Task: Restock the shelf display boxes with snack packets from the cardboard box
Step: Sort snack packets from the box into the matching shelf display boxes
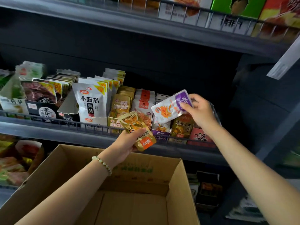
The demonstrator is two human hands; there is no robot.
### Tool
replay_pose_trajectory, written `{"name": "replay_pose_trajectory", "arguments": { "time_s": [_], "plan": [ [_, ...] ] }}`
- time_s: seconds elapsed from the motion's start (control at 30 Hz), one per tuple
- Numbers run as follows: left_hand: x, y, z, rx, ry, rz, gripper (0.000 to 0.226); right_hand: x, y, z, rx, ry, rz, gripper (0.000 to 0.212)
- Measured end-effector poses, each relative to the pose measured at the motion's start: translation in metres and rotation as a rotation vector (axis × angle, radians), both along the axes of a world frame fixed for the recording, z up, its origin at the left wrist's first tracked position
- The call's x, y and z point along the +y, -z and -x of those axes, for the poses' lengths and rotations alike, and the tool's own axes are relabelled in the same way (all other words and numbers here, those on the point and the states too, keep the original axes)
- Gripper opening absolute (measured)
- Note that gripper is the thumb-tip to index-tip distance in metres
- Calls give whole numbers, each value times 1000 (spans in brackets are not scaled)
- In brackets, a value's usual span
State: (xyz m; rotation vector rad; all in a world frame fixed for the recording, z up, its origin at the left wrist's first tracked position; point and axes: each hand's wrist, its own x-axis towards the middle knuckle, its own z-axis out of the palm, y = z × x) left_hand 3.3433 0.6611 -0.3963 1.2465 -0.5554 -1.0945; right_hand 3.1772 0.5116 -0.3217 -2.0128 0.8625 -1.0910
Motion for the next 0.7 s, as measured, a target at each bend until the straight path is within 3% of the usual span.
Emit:
{"name": "replay_pose_trajectory", "arguments": {
  "time_s": [0.1, 0.23, 0.4, 0.53, 0.7],
  "plan": [
    [0, 2, -2, -26, -1, -11, 14, -15, -11, -6, 156, -50, 144, 18],
    [1, 4, -3, -42, 8, -31, 16, -22, -12, -19, 473, -145, 191, 20],
    [2, 2, -5, -117, 15, -61, 24, -23, -5, -36, 706, -139, 327, 26],
    [2, 4, -8, -207, 2, -47, 26, -20, -1, -44, 789, -106, 391, 26],
    [6, -1, -10, -163, -33, -5, 16, -19, 2, -45, 803, -105, 374, 25]
  ]
}}
